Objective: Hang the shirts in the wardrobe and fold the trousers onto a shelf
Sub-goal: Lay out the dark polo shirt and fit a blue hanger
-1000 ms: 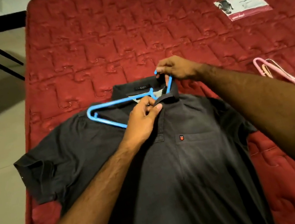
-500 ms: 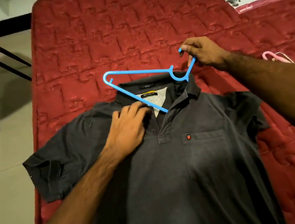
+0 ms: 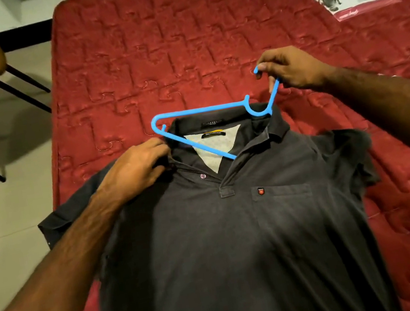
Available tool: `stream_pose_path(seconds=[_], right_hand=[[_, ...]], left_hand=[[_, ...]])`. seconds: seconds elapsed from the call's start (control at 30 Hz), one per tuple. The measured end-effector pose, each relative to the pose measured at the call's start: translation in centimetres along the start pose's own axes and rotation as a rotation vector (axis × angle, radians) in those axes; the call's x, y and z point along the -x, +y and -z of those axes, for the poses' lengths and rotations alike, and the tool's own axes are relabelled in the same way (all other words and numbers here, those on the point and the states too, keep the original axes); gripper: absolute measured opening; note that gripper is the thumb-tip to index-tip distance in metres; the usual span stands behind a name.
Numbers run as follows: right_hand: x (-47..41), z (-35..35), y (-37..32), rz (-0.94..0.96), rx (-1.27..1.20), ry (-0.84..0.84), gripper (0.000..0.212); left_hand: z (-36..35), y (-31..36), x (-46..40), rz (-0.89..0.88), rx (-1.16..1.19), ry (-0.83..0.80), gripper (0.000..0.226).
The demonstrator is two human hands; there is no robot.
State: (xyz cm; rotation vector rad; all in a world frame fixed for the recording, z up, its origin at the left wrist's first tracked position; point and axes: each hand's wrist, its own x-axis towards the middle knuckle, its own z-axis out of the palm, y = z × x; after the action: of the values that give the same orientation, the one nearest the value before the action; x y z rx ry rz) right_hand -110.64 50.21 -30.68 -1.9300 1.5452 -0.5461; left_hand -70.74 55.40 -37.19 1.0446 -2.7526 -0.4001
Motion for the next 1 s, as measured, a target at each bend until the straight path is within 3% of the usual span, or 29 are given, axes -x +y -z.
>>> stream_pose_path(seconds=[0.13,0.23,0.33,0.53,0.63,0.73,0.8,0.9,1.0], right_hand=[[0.0,-0.7,0.3,0.022,0.092,-0.038,0.02],[0.1,-0.6,0.5,0.008,0.076,-0.076,0.018],[0.0,-1.4,-0.7,0.011,0.096,-0.202,0.015],[-4.3,-5.6,-3.7,0.043,0.122,-0.25,0.014],[-7.2,-7.8,-4.0,-0.025,0.161,-0.059,0.015],[-8.7,-9.4,-3.0,-0.253,0.191,0.127,0.019],[-8.4,-9.4,-2.2,-0.364,0.1,0.204,0.031],[-4.4,-8.2,-3.3,-0.283,0.025,0.399,0.032],[4.2,-9.8,-6.8,-0.142,-0.098,0.492,0.019]], left_hand=[[0.0,-0.1,0.4,-0.058,-0.006,0.089,0.039],[0.6,-0.1,0.1,0.03,-0.096,0.129,0.029],[1.4,0.5,-0.8,0.074,-0.099,0.157,0.031],[2.6,3.2,-4.1,0.087,-0.067,0.214,0.033],[2.3,3.6,-4.8,0.184,-0.139,0.157,0.032],[0.8,4.0,-4.5,0.238,-0.023,0.12,0.055],[0.2,5.2,-3.8,0.25,-0.016,0.194,0.066],[-1.2,7.9,-2.1,0.279,0.193,0.395,0.046],[-4.0,10.5,-0.2,0.52,0.576,0.445,0.018]])
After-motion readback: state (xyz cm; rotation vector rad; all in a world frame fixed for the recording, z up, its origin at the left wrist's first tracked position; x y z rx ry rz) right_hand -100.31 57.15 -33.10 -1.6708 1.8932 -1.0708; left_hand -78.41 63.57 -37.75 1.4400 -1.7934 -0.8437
